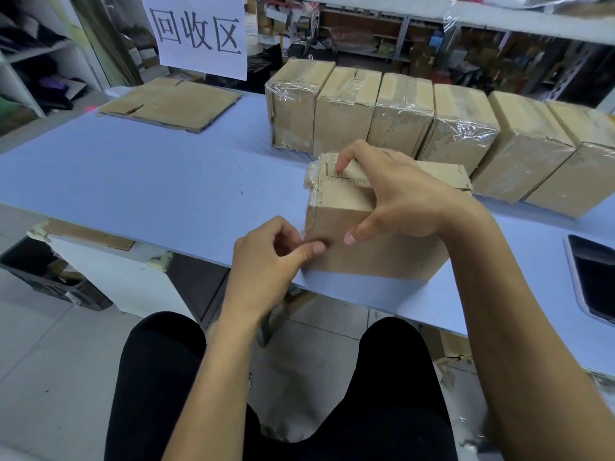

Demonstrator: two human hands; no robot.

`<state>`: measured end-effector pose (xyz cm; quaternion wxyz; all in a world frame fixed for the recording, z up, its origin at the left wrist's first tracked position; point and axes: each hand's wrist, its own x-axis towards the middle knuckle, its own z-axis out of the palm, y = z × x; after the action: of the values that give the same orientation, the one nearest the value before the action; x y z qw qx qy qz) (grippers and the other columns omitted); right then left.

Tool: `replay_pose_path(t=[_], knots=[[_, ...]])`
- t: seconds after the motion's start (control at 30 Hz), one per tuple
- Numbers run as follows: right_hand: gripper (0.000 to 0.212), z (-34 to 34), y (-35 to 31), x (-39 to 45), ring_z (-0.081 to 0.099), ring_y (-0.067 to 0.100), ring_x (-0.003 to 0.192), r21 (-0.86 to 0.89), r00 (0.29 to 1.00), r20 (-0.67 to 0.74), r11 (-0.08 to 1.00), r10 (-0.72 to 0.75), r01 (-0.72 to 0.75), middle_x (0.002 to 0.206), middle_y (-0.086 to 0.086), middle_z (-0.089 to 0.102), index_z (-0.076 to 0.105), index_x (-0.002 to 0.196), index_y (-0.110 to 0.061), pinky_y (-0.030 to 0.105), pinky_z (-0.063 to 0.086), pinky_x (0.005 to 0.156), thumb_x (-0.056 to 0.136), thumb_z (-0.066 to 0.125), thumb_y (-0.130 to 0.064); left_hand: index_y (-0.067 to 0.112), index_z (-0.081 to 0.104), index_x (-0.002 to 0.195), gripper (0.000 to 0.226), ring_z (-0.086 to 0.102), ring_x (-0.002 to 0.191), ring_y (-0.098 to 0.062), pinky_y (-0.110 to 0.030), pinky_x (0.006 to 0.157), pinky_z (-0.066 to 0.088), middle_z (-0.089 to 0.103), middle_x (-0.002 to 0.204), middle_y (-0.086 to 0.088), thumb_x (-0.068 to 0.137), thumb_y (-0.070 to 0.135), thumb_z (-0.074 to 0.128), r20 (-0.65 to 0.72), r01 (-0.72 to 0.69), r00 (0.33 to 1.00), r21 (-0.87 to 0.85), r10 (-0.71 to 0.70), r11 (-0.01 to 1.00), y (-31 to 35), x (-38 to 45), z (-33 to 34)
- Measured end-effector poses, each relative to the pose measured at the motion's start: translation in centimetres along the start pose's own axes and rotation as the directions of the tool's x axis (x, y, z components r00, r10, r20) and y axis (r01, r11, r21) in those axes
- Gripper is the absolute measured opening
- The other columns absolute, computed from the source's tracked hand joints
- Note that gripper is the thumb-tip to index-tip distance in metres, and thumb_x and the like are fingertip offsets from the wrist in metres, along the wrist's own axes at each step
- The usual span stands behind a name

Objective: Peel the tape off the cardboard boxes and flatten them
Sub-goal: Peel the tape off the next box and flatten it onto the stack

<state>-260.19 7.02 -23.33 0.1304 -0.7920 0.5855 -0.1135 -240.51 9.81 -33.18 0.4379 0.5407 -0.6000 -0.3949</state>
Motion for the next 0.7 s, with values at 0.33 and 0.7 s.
replay_pose_path(t=[0.33, 0.7], knots=[[0.086, -0.1, 0.1, 0.0, 0.031, 0.013, 0.114, 0.021, 1.000, 0.010, 1.000, 0.015, -0.015, 0.117, -0.015, 0.038, 0.040, 0.125, -0.035, 0.030, 0.026, 0.090, 0.058, 0.093, -0.036, 0.012, 0.063, 0.071, 0.020, 0.061, 0.065, -0.014, -0.038, 0.068, 0.056, 0.064, 0.066, -0.002, 0.089, 0.007, 0.070, -0.177, -0.120, 0.980, -0.145, 0.094, 0.982, 0.4, 0.0, 0.7], [0.086, -0.2, -0.2, 0.0, 0.027, 0.005, 0.109, -0.012, 1.000, 0.009, 1.000, -0.015, 0.015, 0.119, -0.016, 0.038, 0.040, 0.127, -0.032, 0.024, 0.022, 0.090, 0.059, 0.093, -0.037, 0.022, 0.073, 0.095, 0.024, 0.069, 0.089, -0.003, -0.017, 0.082, 0.053, 0.074, 0.090, 0.012, 0.090, -0.001, 0.067, -0.229, -0.173, 0.966, -0.224, 0.121, 0.959, 3.2, -0.3, 0.4]])
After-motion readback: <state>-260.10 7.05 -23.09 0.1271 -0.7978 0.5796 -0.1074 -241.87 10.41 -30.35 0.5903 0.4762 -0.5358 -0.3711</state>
